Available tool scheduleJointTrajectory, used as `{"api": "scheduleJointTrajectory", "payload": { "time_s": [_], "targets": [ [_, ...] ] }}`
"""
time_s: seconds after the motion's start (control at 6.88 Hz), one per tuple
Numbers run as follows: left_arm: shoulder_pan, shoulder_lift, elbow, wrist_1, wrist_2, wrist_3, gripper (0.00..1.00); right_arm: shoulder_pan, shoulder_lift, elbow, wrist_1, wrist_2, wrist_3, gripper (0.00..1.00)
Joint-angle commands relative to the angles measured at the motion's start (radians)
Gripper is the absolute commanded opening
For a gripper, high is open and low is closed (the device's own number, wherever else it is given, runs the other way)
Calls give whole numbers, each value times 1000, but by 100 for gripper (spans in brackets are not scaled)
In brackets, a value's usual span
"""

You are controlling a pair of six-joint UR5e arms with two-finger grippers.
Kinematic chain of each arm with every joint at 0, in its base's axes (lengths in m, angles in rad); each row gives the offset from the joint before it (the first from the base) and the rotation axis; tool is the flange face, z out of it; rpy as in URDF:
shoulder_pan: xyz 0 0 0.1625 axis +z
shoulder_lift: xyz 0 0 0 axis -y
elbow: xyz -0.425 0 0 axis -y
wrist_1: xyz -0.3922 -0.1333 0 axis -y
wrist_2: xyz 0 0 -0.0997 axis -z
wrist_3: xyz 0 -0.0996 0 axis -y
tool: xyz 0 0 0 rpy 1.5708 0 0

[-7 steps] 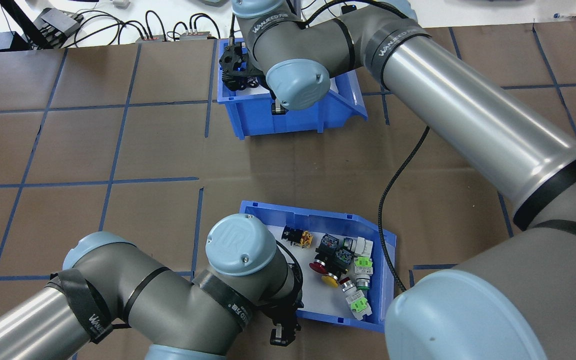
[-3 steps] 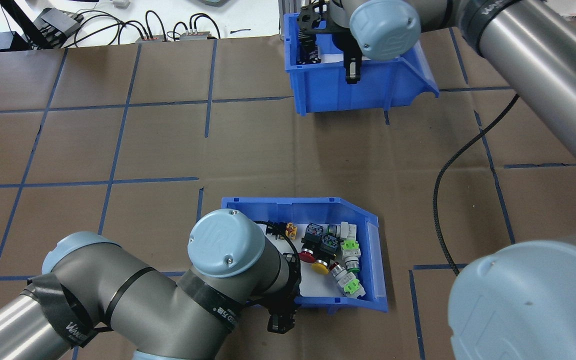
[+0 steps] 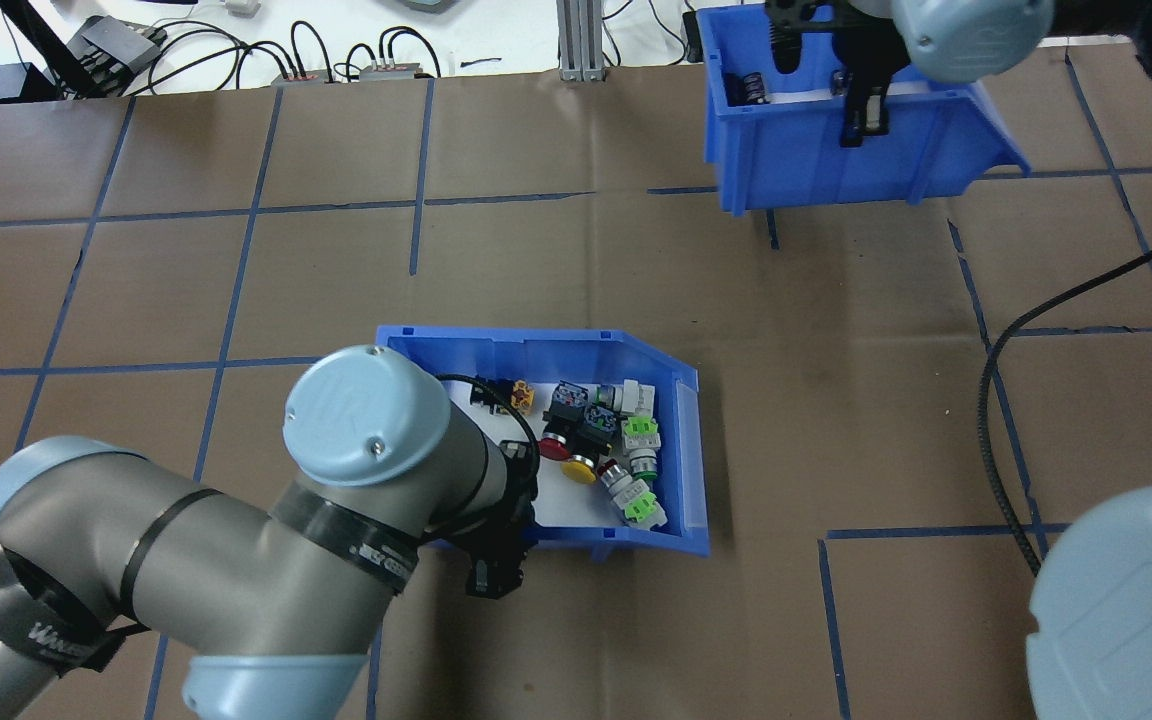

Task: Place button box in front

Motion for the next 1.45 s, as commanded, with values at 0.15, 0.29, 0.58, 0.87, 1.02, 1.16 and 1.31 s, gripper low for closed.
{"api": "scheduleJointTrajectory", "payload": {
  "time_s": [0.15,0.29,0.58,0.87,1.02,1.16,1.31],
  "targets": [
    [225,-96,174,-86,21,228,0,-227,-191,216,-10,17,-245,0],
    [255,-196,252,-77,85,249,0,-254,-271,303,-14,24,-281,0],
    [257,-369,466,-87,86,249,0,-268,-397,461,-16,30,-319,0],
    [231,-518,614,-86,11,218,0,-278,-510,561,-24,30,-373,0],
    [201,-570,671,-75,-23,171,0,-295,-524,580,-49,30,-441,0],
    [169,-626,735,-70,-21,149,0,-318,-528,583,-47,30,-445,0],
    [145,-681,812,-72,-34,147,0,-320,-526,583,-54,36,-447,0]
  ]
}}
